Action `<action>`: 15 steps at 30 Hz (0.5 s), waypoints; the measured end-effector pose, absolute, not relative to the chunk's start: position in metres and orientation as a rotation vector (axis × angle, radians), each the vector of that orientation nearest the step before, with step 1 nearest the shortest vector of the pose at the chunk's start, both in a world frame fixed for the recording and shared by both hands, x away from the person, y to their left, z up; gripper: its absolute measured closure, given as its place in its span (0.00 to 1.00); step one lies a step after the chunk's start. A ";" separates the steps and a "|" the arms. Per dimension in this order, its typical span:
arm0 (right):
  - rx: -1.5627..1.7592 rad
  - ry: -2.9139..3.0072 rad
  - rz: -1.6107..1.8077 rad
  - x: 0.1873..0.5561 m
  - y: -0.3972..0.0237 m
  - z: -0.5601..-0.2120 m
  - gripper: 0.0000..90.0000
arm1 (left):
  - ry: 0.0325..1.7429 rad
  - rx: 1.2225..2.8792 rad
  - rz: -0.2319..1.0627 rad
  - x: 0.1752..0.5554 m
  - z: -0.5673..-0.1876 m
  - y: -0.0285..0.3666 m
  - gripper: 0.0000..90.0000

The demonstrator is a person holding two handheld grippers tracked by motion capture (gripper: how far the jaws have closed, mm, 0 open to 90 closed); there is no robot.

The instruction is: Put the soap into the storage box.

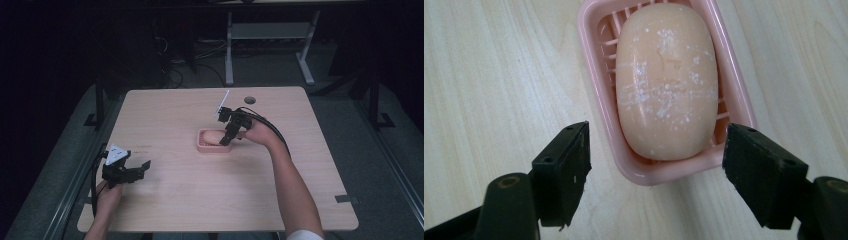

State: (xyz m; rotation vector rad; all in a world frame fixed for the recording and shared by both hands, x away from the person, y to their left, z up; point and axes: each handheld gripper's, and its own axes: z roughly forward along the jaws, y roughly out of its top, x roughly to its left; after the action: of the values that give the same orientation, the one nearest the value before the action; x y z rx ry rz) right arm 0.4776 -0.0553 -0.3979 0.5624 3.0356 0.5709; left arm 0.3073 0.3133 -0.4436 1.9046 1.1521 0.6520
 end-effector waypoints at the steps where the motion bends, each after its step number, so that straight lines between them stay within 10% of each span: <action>1: 0.563 3.035 0.574 0.477 -0.056 -0.398 0.30 | 1.153 1.905 0.651 0.307 -0.444 0.313 0.16; 15: 0.588 3.018 0.600 0.466 -0.072 -0.393 0.29 | 1.152 1.903 0.651 0.307 -0.444 0.312 0.16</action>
State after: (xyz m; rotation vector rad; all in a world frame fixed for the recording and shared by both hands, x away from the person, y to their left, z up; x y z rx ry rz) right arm 0.4662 -0.0722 -0.3928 0.5884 3.0185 0.5997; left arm 0.3073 0.3120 -0.4442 1.9025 1.1521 0.6508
